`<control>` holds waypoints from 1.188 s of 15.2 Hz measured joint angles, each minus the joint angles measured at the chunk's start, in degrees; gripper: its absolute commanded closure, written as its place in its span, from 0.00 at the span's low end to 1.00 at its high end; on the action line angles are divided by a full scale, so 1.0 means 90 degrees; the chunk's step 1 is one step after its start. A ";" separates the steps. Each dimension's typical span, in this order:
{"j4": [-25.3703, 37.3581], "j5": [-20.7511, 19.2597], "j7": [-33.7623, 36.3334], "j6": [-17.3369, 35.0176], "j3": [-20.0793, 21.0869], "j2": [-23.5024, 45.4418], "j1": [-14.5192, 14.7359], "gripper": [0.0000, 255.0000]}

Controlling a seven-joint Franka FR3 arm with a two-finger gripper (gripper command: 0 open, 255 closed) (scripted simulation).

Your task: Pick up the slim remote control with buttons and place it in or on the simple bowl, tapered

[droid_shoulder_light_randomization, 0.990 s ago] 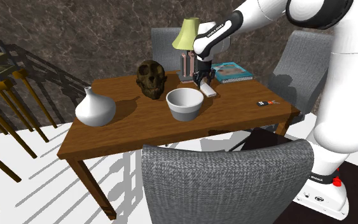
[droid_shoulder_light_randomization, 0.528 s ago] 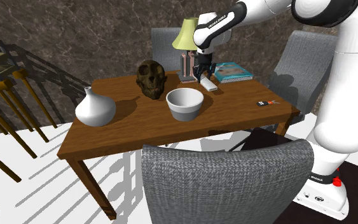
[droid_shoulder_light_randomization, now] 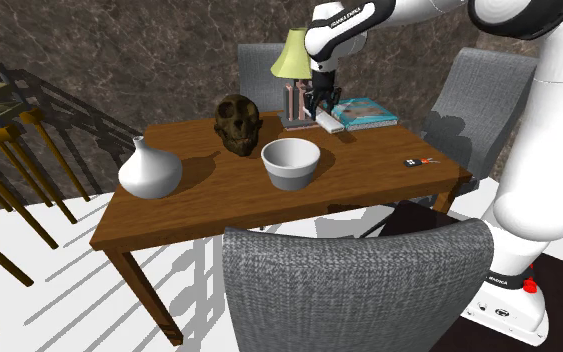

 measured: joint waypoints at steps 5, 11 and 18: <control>0.0288 -0.0015 -0.0001 -0.0398 -0.0006 -0.0112 -0.0001 1.00; 0.0066 -0.0090 0.0427 -0.0561 0.0154 -0.0494 0.0254 1.00; -0.0450 -0.0175 0.1448 -0.0502 0.0594 -0.0935 0.0812 1.00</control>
